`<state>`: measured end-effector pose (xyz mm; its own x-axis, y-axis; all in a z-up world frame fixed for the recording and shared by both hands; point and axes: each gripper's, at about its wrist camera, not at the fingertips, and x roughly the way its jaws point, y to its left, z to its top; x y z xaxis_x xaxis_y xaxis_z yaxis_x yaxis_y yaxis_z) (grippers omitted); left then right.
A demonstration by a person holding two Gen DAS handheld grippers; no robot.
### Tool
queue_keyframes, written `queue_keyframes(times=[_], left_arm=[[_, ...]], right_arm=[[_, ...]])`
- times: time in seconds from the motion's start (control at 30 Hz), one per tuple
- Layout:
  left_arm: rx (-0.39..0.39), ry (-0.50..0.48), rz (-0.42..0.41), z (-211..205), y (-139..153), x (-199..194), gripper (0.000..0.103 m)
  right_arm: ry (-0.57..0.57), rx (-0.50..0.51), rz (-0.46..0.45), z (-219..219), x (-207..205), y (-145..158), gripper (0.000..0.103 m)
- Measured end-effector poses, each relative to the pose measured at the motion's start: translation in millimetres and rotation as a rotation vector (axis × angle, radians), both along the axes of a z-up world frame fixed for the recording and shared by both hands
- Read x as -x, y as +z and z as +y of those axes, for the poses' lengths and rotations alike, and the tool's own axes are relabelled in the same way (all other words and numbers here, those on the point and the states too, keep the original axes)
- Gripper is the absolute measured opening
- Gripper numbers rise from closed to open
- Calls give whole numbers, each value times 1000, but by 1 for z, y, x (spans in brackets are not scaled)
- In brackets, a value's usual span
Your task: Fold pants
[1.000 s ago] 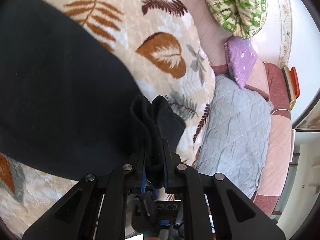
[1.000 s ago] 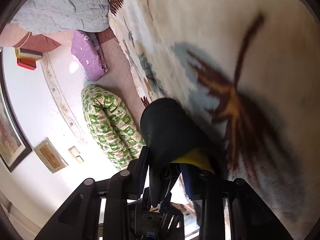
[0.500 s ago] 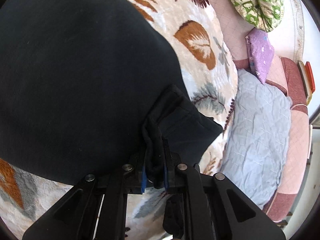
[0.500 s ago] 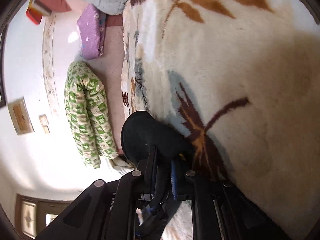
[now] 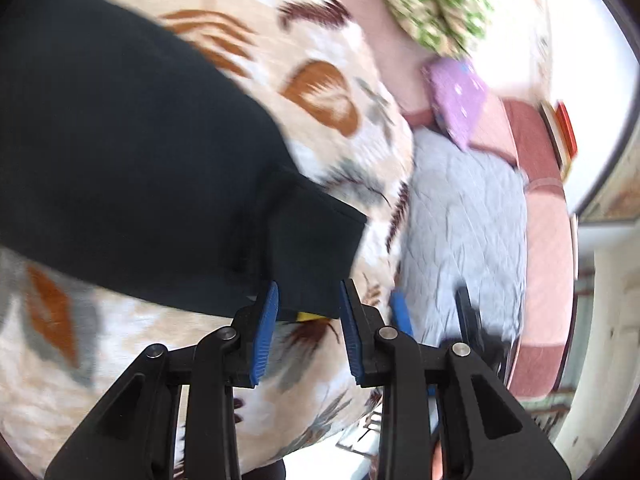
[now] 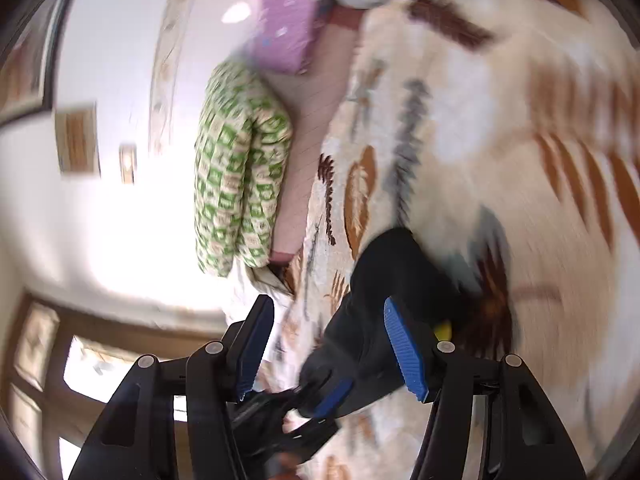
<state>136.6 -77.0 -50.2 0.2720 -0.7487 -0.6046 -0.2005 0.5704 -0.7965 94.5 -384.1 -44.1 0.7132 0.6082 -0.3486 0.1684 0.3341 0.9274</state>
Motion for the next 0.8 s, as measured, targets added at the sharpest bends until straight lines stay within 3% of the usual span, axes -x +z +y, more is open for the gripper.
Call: queue_keyframes(times=[0.1, 0.17, 0.23, 0.33, 0.4, 0.43, 0.47, 0.6, 0.7, 0.73, 0.8], left_arm=[[-18, -17, -3, -17, -3, -11, 28], [-24, -25, 17, -23, -14, -18, 28], [-60, -30, 27, -27, -25, -25, 28], [-114, -51, 1, -29, -40, -30, 26], [-133, -62, -20, -30, -48, -30, 16], [-147, -69, -30, -31, -49, -30, 11], [-142, -74, -38, -30, -50, -30, 10], [-92, -71, -22, -11, -38, -25, 10], [-122, -33, -88, 27, -8, -15, 11], [-124, -12, -107, 42, 1, -13, 11], [-130, 39, -140, 80, 22, -5, 16]], right_arm=[[163, 45, -8, 23, -41, -1, 60], [207, 75, -20, 37, -59, -6, 59], [214, 95, -31, 42, -73, -14, 57], [217, 175, 35, 40, -91, -35, 52], [236, 248, 91, 38, -98, -54, 29], [237, 263, 117, 34, -97, -64, 11], [234, 275, 132, 32, -98, -71, 0], [207, 174, 148, 16, -94, -83, 0], [188, 134, 110, 11, -82, -56, 25], [178, 142, 93, 9, -76, -45, 41], [173, 176, 51, 9, -62, -18, 46]])
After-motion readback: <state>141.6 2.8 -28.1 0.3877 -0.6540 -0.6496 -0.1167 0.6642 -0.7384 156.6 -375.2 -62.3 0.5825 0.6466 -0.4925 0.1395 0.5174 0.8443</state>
